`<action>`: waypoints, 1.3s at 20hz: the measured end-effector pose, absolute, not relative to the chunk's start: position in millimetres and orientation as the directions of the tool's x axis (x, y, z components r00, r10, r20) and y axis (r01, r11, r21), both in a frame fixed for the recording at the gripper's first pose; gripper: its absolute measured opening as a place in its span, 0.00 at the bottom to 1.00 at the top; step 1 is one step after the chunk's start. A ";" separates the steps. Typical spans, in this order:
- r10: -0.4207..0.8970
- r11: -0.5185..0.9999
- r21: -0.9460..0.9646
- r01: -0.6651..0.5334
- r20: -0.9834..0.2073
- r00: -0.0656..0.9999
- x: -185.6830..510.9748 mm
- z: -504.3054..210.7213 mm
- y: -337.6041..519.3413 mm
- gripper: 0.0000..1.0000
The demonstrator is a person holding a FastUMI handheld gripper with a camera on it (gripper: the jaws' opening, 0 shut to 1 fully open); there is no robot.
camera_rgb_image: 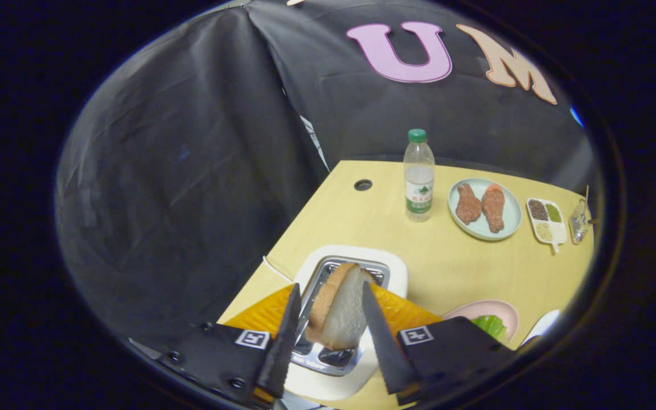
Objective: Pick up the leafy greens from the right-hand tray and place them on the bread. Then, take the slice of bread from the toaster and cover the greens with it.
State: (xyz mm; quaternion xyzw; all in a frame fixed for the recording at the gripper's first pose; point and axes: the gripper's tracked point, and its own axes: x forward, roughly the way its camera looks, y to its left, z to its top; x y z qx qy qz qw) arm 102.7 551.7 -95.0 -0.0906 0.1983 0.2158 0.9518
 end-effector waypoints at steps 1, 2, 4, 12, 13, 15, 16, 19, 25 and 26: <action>0.363 0.897 -0.091 -0.433 -0.412 0.836 104.0 -94.4 548.0 0.45; 0.357 0.901 -0.088 -0.425 -0.407 0.841 104.1 -92.6 544.9 0.40; 0.326 0.916 -0.085 -0.392 -0.409 0.852 105.9 -90.8 534.3 0.26; 0.358 0.925 0.009 -0.381 -0.364 0.860 95.2 -55.6 522.1 0.09; 0.360 0.926 0.023 -0.377 -0.352 0.864 93.1 -48.0 518.5 0.09; 0.373 0.925 0.054 -0.377 -0.327 0.869 87.0 -32.7 511.6 0.09; 0.381 0.923 0.074 -0.378 -0.316 0.869 84.0 -25.6 508.7 0.09; 0.393 0.920 0.119 -0.375 -0.257 0.883 73.3 5.3 491.0 0.09; 0.303 0.945 0.179 -0.275 -0.152 0.941 67.7 44.0 402.1 0.08; 0.275 0.951 0.187 -0.245 -0.155 0.949 71.4 40.1 383.9 0.08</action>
